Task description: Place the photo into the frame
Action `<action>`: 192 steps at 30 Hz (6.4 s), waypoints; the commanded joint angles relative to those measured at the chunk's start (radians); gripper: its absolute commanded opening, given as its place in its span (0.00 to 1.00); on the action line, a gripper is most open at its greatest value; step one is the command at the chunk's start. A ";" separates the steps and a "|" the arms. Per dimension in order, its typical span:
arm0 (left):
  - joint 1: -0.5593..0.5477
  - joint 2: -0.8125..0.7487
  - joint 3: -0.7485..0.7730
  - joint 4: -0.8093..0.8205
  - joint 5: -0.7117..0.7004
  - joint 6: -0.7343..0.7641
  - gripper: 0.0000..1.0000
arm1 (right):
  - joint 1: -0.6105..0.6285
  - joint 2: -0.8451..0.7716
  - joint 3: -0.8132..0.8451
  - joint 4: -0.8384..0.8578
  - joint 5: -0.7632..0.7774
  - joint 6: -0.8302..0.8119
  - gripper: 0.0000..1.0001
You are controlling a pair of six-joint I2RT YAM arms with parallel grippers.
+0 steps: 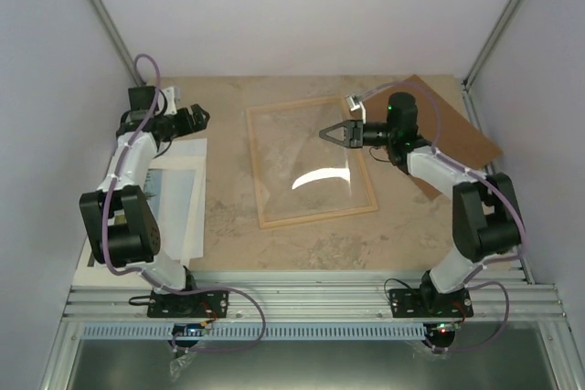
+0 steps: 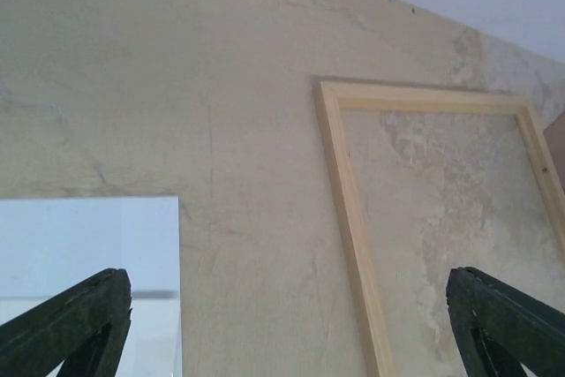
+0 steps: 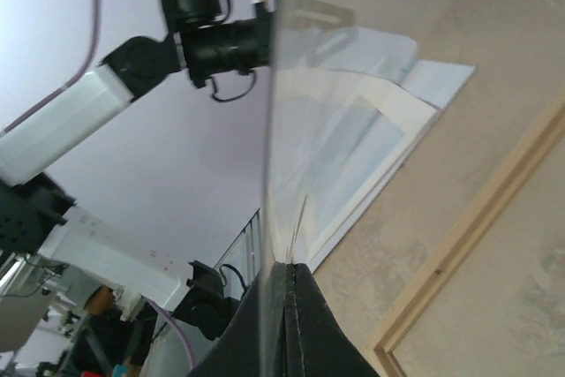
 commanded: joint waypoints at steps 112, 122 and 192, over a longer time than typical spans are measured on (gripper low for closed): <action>-0.006 0.138 -0.054 -0.087 -0.005 0.083 0.99 | -0.126 0.624 0.535 -0.924 0.385 -0.628 0.00; -0.007 0.144 -0.052 -0.086 -0.021 0.084 0.99 | -0.129 0.609 0.513 -0.902 0.387 -0.619 0.01; -0.167 0.311 0.015 0.059 0.100 0.032 0.75 | -0.019 0.427 0.459 -0.824 0.713 -0.570 0.97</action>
